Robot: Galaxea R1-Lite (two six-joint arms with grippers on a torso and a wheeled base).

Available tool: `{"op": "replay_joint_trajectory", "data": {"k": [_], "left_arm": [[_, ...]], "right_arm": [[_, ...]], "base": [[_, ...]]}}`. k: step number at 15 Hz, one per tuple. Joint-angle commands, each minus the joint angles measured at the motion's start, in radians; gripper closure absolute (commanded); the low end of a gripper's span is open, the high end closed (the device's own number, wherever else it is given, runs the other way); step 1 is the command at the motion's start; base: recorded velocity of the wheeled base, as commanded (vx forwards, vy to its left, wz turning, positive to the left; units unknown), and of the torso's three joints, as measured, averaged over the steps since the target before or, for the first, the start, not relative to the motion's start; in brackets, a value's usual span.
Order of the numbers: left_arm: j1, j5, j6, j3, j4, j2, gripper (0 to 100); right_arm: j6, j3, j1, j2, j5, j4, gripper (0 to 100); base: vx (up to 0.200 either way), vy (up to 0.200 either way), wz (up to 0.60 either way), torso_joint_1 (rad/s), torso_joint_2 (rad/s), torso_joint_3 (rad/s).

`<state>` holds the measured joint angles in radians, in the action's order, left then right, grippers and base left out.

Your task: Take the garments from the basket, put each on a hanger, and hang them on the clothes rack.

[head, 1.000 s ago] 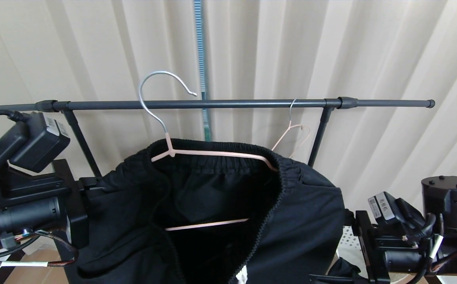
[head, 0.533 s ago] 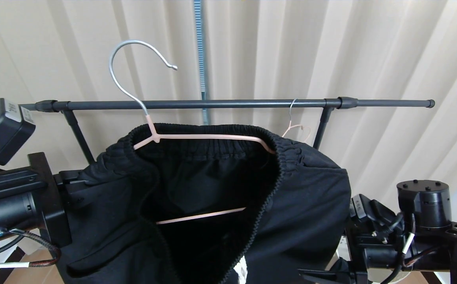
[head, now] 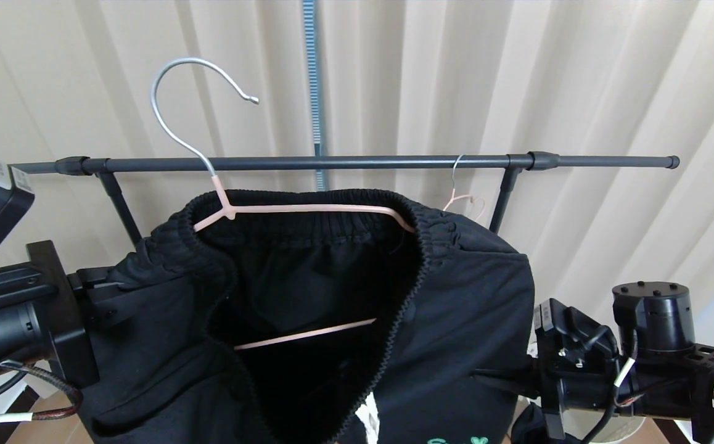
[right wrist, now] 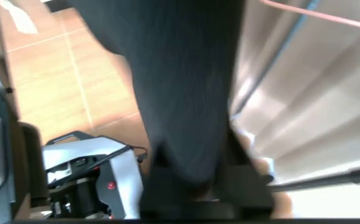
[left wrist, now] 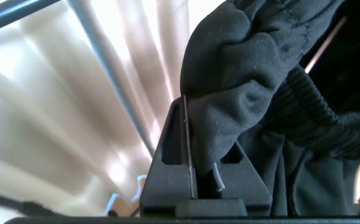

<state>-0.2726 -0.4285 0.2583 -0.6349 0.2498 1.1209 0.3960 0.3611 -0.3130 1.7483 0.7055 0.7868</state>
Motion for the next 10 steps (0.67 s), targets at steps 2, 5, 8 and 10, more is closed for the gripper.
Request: {"op": "replay_joint_trajectory", "data": {"k": [2, 5, 8, 10], "left_arm": [[0.041, -0.003, -0.001, 0.007, 0.000, -0.007, 100], [0.067, -0.004, -0.002, 0.017, 0.000, -0.015, 100], [0.090, -0.004, -0.004, 0.014, 0.000, -0.019, 100], [0.099, -0.004, -0.005, 0.023, 0.000, -0.016, 100]], "right_arm": [[0.001, 0.012, 0.046, -0.001, 0.000, 0.005, 100], [0.003, 0.021, 0.075, 0.000, 0.000, 0.006, 100], [0.023, 0.030, 0.103, 0.004, 0.000, 0.005, 100], [0.023, 0.024, 0.092, -0.003, -0.001, 0.003, 100]], "base": [[0.000, 0.000, 0.00, 0.000, 0.00, 0.000], [0.000, 0.000, 0.00, 0.000, 0.00, 0.000], [0.000, 0.000, 0.00, 0.000, 0.00, 0.000], [0.000, 0.000, 0.00, 0.000, 0.00, 0.000]]}}
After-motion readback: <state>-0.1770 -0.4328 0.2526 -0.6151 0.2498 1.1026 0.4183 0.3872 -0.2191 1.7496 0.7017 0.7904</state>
